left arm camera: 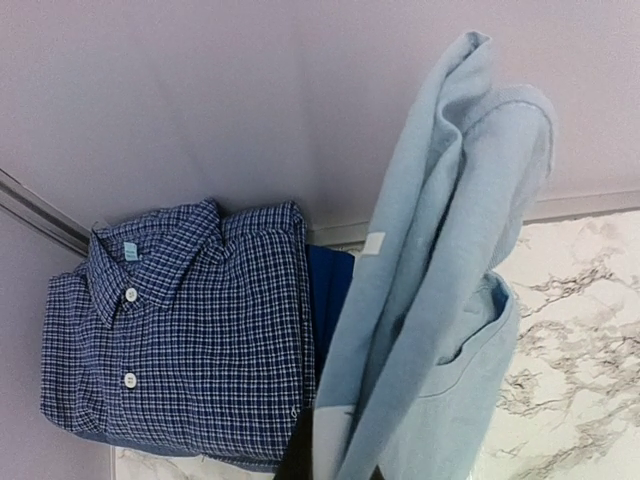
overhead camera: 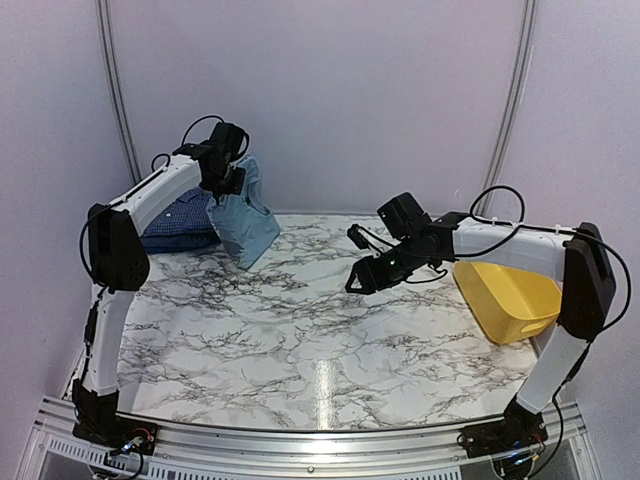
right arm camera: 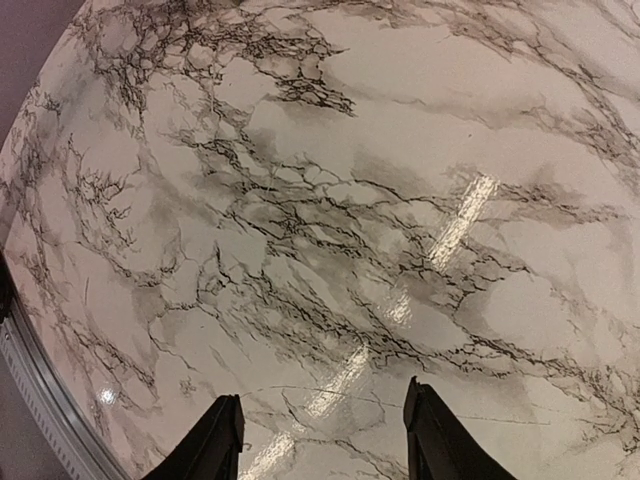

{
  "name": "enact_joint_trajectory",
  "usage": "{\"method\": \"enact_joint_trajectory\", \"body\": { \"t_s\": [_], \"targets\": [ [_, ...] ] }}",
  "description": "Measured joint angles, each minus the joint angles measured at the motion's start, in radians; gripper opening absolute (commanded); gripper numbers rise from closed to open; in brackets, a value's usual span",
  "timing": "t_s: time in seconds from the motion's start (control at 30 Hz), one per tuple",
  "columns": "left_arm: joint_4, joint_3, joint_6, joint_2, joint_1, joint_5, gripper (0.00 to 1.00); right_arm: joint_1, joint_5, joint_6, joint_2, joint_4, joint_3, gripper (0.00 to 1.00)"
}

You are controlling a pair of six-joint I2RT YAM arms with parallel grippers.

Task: Fold and stack the mixed laundry pile
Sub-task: Place the square-folded T-shirt at the corner of the board.

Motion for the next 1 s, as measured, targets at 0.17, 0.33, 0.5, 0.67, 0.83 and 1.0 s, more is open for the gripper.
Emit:
{"method": "enact_joint_trajectory", "body": {
  "t_s": [0.17,0.33,0.5,0.67,0.83,1.0],
  "targets": [
    [-0.002,0.029,0.002,-0.057,-0.002,0.0,0.0,0.0,-0.003,0.005,0.0,0.011,0.005,0.51],
    [0.001,0.051,0.001,-0.093,0.004,0.0,0.0,0.0,-0.004,0.009,0.003,0.013,0.011,0.51],
    [0.003,0.052,-0.003,-0.105,0.015,0.003,0.0,0.0,-0.005,0.019,0.007,0.012,0.015,0.5],
    [0.005,0.052,-0.028,-0.105,0.045,0.037,0.0,0.0,-0.006,0.02,0.021,0.014,0.027,0.5],
    [0.012,0.052,-0.068,-0.105,0.105,0.087,0.0,0.0,-0.007,0.02,0.04,0.012,0.044,0.5],
    [0.053,0.027,-0.121,-0.107,0.183,0.124,0.0,0.0,-0.006,0.019,0.062,0.008,0.068,0.5]
  ]
}}
